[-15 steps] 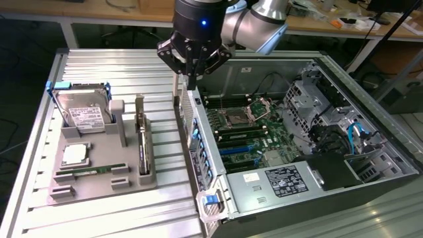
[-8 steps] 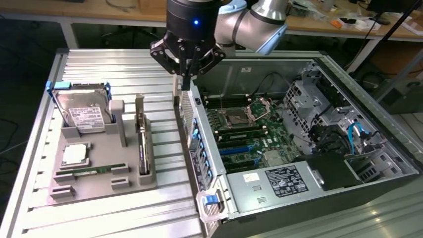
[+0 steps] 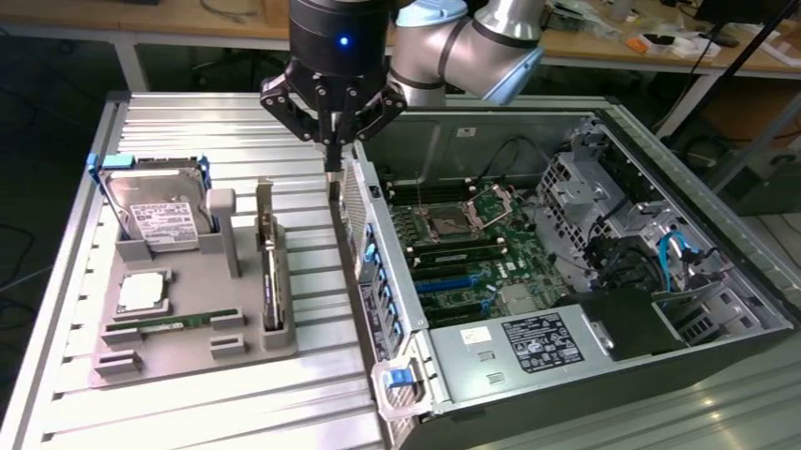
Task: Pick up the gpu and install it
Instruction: 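Reach for the gpu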
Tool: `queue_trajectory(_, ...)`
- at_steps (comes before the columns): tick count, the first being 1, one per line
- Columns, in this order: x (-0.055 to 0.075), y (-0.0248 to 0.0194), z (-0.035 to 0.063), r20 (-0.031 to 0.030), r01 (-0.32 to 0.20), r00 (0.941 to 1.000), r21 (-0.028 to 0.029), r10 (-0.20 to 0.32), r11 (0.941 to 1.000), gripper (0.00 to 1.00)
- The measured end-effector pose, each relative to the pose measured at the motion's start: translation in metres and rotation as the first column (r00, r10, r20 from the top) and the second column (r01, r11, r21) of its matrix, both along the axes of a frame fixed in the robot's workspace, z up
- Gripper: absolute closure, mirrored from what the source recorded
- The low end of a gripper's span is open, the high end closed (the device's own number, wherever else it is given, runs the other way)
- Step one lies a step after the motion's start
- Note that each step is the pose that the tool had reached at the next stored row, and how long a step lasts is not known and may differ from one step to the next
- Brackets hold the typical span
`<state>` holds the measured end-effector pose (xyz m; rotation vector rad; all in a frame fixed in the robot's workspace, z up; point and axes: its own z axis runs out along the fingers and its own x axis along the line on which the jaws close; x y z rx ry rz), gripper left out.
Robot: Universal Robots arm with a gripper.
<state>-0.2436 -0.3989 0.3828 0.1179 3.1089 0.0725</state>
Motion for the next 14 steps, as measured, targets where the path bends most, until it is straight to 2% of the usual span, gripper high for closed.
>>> queue_trajectory(10, -0.013, 0.0, 0.0, 0.0024, 0.0, 1.0, 0.0, 0.0, 1.0, 0.89)
queue_trajectory(14, -0.023, 0.0, 0.0, 0.0062, 0.0, 1.0, 0.0001, 0.0, 1.0, 0.89)
